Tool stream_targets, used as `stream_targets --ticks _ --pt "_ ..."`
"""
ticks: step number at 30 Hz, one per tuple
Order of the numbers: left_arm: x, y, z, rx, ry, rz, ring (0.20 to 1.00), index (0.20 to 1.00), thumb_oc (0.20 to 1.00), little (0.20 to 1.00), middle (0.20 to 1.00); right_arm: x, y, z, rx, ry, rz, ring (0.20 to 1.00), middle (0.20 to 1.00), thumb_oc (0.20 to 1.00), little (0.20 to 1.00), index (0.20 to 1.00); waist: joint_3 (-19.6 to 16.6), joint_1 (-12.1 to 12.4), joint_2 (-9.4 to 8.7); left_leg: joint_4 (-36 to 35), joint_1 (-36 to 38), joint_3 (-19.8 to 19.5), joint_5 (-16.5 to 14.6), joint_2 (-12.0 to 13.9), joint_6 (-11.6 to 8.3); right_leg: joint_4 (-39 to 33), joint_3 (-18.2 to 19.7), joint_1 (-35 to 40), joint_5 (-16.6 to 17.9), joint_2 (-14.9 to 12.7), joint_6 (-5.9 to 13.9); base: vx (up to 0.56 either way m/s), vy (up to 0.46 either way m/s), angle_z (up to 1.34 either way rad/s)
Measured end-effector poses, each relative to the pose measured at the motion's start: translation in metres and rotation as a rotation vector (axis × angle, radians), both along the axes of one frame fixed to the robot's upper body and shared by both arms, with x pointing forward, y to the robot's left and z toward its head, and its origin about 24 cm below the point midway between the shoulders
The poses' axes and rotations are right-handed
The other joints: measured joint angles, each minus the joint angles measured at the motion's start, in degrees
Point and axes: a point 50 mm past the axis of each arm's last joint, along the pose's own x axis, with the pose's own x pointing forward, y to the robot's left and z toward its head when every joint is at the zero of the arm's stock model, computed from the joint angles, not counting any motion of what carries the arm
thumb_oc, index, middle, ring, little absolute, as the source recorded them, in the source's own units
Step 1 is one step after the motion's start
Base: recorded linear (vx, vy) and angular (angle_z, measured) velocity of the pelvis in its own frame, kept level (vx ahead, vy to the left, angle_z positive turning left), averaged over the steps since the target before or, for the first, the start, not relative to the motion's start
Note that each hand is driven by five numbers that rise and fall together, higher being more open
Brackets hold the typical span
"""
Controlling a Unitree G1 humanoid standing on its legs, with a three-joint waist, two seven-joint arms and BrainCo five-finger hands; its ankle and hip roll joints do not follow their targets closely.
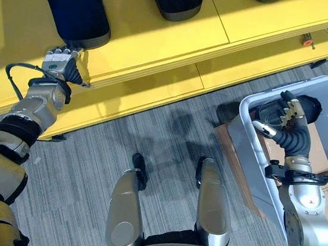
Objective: Move parts from the plastic box to the shelf.
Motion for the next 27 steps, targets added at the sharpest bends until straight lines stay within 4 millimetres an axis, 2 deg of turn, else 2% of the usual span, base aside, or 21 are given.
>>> stream_targets --ticks 5,7,8,9,13,15,16,17,20,21,22,24,25,26,27 --pt "0.001 -0.005 -0.001 -0.01 -0.002 -0.021 1.0 1.0 1.0 1.0 1.0 0.001 0.0 0.0 -0.011 -0.004 -0.008 1.0 1.0 1.0 1.0 1.0 0.0 0.01 0.01 -0.07 -0.61 -0.07 0.11 -0.07 0.0 0.37 0.13 -0.9 0.0 -0.06 0.02 -0.02 0.0 0.0" --pt "-0.003 -0.005 -0.011 -0.025 0.017 -0.029 1.0 1.0 1.0 1.0 1.0 0.002 0.0 -0.001 -0.013 0.0 -0.008 1.0 1.0 1.0 1.0 1.0 0.0 0.07 0.01 -0.08 -0.24 -0.03 0.13 -0.08 -0.04 0.31 0.16 -0.65 -0.13 -0.03 0.0 0.02 -0.007 -0.01" --pt "-0.008 -0.003 -0.024 -0.036 0.047 -0.027 1.0 1.0 1.0 1.0 1.0 0.0 -0.001 -0.004 -0.014 0.015 -0.013 1.0 1.0 1.0 1.0 1.0 0.0 -0.03 0.02 0.06 0.63 -0.17 -0.1 -0.06 -0.1 0.25 -0.04 0.42 -0.5 -0.03 -0.04 -0.03 -0.001 -0.03" --pt "-0.015 0.0 -0.036 -0.052 0.072 -0.021 1.0 1.0 1.0 1.0 1.0 -0.001 -0.001 -0.006 -0.017 0.024 -0.018 1.0 1.0 1.0 1.0 1.0 0.03 0.36 0.05 -0.13 1.58 -0.21 -0.38 0.03 -0.06 0.25 -0.05 1.36 -0.72 0.13 0.0 -0.03 0.005 -0.01" --pt "-0.039 0.009 -0.053 -0.139 0.05 -0.004 1.0 1.0 1.0 1.0 1.0 -0.002 -0.005 -0.01 -0.012 0.037 -0.039 1.0 1.0 1.0 1.0 1.0 0.0 1.1 0.16 -0.09 0.85 -0.77 -0.16 0.02 -0.14 0.3 -0.47 0.78 -0.7 0.15 0.22 0.0 -0.001 0.04" --pt "-0.062 0.014 -0.071 -0.165 0.07 0.001 1.0 1.0 1.0 1.0 1.0 -0.002 -0.004 -0.011 0.008 0.034 -0.043 1.0 1.0 1.0 1.0 1.0 0.02 2.37 0.39 0.35 0.87 -0.83 -0.13 0.02 -0.04 0.32 -0.5 1.07 -0.69 0.12 0.3 0.0 0.0 0.0" --pt "-0.073 0.017 -0.078 -0.188 0.081 0.017 1.0 1.0 1.0 1.0 1.0 0.0 -0.003 -0.011 0.009 0.033 -0.039 1.0 1.0 1.0 1.0 1.0 0.03 2.27 0.54 0.37 1.1 -1.0 -0.47 0.16 -0.15 0.12 -0.68 1.59 -0.68 0.18 0.31 0.0 0.0 0.0" --pt "-0.089 0.02 -0.093 -0.19 0.12 0.031 1.0 1.0 1.0 1.0 1.0 0.001 -0.006 -0.013 0.012 0.04 -0.052 1.0 1.0 1.0 1.0 1.0 0.02 2.56 0.88 0.55 1.94 -1.02 -0.71 0.16 -0.09 -0.05 -0.72 2.67 -0.71 0.18 0.33 0.03 0.002 0.04" --pt "-0.114 0.023 -0.126 -0.26 0.218 0.089 1.0 1.0 1.0 1.0 1.0 0.004 -0.006 -0.012 0.015 0.034 -0.05 1.0 1.0 1.0 1.0 1.0 0.19 2.73 2.43 1.0 3.21 -0.97 -1.21 0.48 -0.14 -1.17 -1.19 4.88 -0.72 0.32 0.27 -0.02 0.001 -0.01" --pt "-0.121 0.024 -0.138 -0.278 0.265 0.105 1.0 1.0 1.0 1.0 1.0 0.003 -0.007 -0.013 0.011 0.035 -0.058 1.0 1.0 1.0 1.0 1.0 0.0 3.65 3.02 1.21 3.4 -0.99 -1.52 0.82 0.16 -1.39 -0.9 4.99 -0.56 0.88 0.26 -0.01 0.005 -0.08" --pt "-0.127 0.025 -0.141 -0.28 0.284 0.115 1.0 1.0 1.0 1.0 1.0 0.004 -0.008 -0.012 0.011 0.032 -0.059 1.0 1.0 1.0 1.0 1.0 0.01 4.12 3.04 1.25 2.9 -1.02 -1.59 1.04 0.03 -1.58 -0.95 4.72 -0.43 1.05 0.18 -0.01 0.01 -0.04" --pt "-0.135 0.019 -0.147 -0.311 0.29 0.106 1.0 1.0 1.0 1.0 1.0 0.004 -0.007 -0.012 0.011 0.029 -0.057 1.0 1.0 1.0 1.0 1.0 0.0 4.74 3.05 1.23 2.43 -1.18 -1.37 1.14 -0.1 -1.84 -1.3 4.57 -0.18 1.03 0.17 -0.01 0.014 0.07" --pt "-0.143 0.012 -0.161 -0.381 0.303 0.117 1.0 1.0 1.0 1.0 1.0 0.006 -0.007 -0.012 0.013 0.027 -0.055 1.0 1.0 1.0 1.0 1.0 0.05 5.24 3.32 1.18 3.02 -1.33 -1.41 1.14 0.0 -2.55 -1.47 5.61 0.15 1.12 0.38 -0.03 0.034 0.08" --pt "-0.152 -0.005 -0.181 -0.544 0.282 0.154 1.0 1.0 1.0 1.0 1.0 0.006 -0.006 -0.012 0.018 0.027 -0.052 1.0 1.0 1.0 1.0 1.0 0.26 5.56 4.01 1.05 4.88 -1.62 -1.76 1.16 0.71 -4.19 -2.17 8.62 0.61 1.24 0.88 -0.03 0.041 0.02" --pt "-0.161 -0.03 -0.187 -0.731 0.231 0.139 1.0 1.0 1.0 1.0 1.0 0.006 -0.007 -0.012 0.009 0.027 -0.053 1.0 1.0 1.0 1.0 1.0 0.2 5.98 4.35 0.72 5.95 -1.9 -2.12 1.31 1.34 -6.03 -2.27 10.35 1.32 1.77 1.05 -0.06 0.039 0.09"
